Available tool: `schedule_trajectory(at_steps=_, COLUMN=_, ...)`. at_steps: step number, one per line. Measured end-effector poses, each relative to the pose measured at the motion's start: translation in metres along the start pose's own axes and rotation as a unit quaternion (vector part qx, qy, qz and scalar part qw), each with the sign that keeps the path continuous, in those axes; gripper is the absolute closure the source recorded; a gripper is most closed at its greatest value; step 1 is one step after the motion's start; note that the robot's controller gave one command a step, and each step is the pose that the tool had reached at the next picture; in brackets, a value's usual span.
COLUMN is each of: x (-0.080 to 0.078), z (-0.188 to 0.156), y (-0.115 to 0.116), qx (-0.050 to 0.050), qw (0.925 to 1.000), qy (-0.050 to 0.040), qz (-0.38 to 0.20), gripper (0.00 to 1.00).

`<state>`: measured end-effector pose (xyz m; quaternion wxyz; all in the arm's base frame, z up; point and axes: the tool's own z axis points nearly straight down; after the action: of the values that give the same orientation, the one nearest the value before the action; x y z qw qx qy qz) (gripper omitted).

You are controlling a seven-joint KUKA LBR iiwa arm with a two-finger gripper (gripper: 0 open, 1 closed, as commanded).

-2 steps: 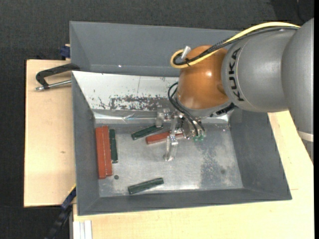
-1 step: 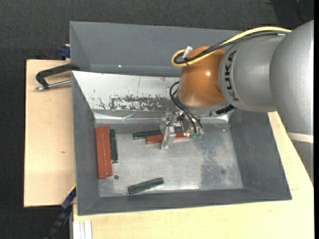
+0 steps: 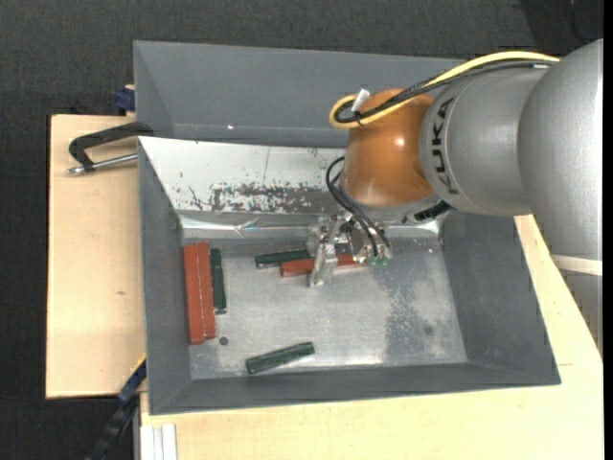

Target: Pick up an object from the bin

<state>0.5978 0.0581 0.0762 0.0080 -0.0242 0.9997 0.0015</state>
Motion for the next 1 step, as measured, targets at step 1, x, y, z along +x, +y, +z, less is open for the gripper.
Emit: schedule_trajectory(at_steps=1, x=0.0007, z=-0.1568, y=-0.0058, qx=0.001, qw=0.9999, qy=0.0040, qz=0.016, gripper=1.00)
